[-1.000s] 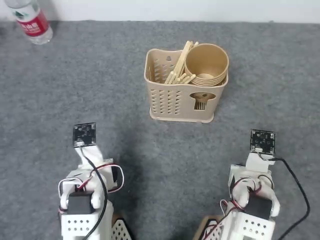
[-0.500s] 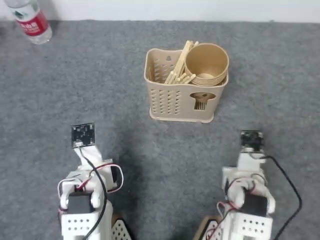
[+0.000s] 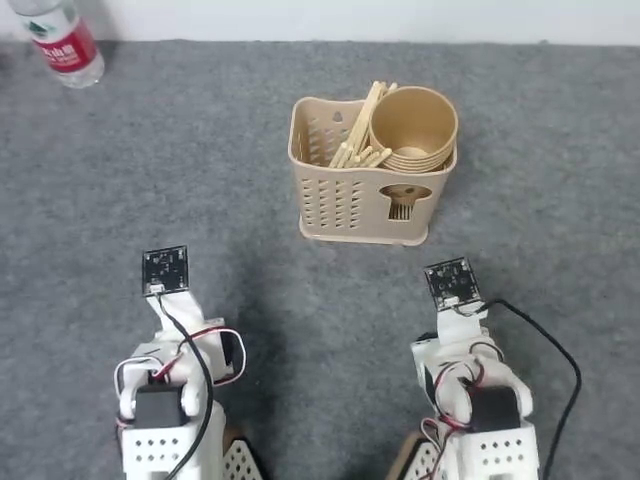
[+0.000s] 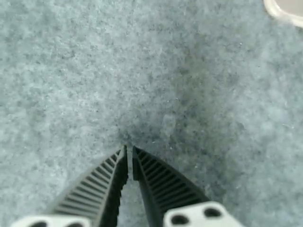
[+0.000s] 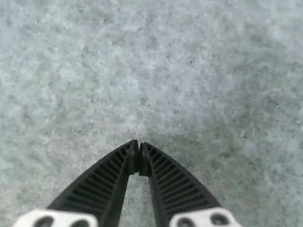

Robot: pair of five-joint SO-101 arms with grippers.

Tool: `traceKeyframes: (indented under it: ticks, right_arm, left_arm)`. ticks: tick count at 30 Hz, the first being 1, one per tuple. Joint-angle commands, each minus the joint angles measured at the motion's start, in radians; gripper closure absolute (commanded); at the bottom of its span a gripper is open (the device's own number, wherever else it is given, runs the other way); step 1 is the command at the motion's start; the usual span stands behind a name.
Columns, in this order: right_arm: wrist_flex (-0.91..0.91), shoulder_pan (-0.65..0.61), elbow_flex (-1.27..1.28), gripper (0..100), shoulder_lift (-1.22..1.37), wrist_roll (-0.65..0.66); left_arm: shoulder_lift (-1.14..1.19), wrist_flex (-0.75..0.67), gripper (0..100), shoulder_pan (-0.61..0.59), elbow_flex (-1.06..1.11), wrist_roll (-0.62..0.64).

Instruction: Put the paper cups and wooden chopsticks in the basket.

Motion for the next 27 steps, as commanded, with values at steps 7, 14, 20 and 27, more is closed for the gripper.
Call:
traceKeyframes:
  ticks: [7,14,20,27]
  right_arm:
    - [-0.021,-0.028,0.017,99.0,-0.005,0.012]
    - [-0.021,-0.131,0.017,99.1,-0.004,0.014]
    - [-0.021,-0.131,0.017,99.1,-0.004,0.014]
    - [-0.021,0.03,0.017,99.1,-0.004,0.017]
  left_arm:
    - [-0.017,-0.021,99,-0.003,-0.005,0.012]
    - [-0.017,-0.021,99,0.003,-0.005,0.012]
    - [-0.017,-0.021,99,0.031,-0.005,0.012]
    - [-0.017,-0.021,99,0.018,-0.005,0.012]
